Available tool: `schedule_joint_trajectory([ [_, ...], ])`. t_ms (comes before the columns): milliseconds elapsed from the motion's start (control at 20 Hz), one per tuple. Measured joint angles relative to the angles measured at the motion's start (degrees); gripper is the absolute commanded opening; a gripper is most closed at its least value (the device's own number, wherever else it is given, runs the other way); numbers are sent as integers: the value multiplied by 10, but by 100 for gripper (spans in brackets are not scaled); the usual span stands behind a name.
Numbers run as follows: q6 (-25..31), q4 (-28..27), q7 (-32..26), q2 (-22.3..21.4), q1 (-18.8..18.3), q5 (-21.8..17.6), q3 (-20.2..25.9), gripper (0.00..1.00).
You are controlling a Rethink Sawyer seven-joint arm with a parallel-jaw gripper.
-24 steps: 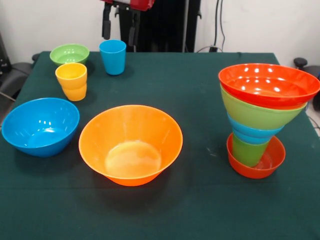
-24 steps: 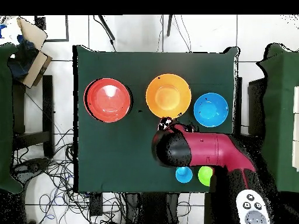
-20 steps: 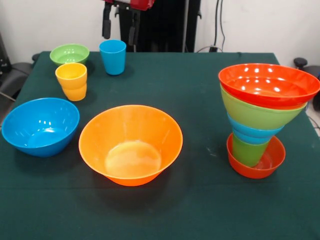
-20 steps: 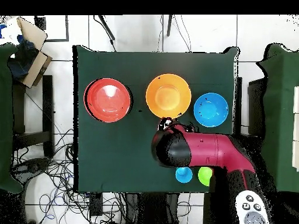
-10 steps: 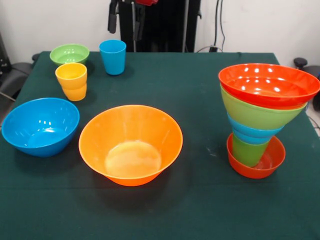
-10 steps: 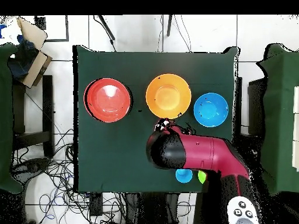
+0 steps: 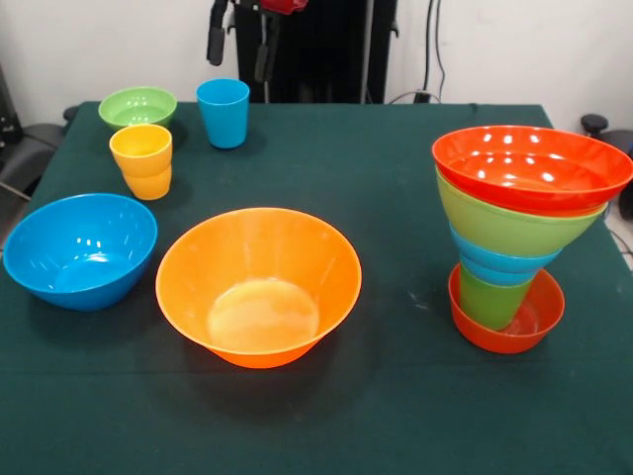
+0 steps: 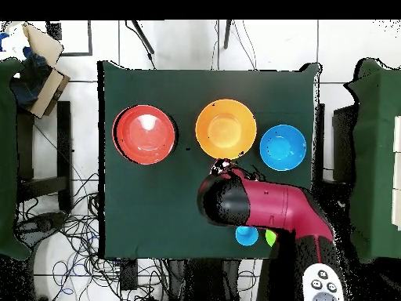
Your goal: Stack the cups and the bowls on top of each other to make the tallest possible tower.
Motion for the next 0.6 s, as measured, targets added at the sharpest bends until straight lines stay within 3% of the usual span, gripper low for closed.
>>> schedule_joint_trajectory([
  [200, 0, -7, 0, 16, -22, 0, 5, 100],
  [600, 0, -15, 0, 35, -31, -4, 10, 100],
])
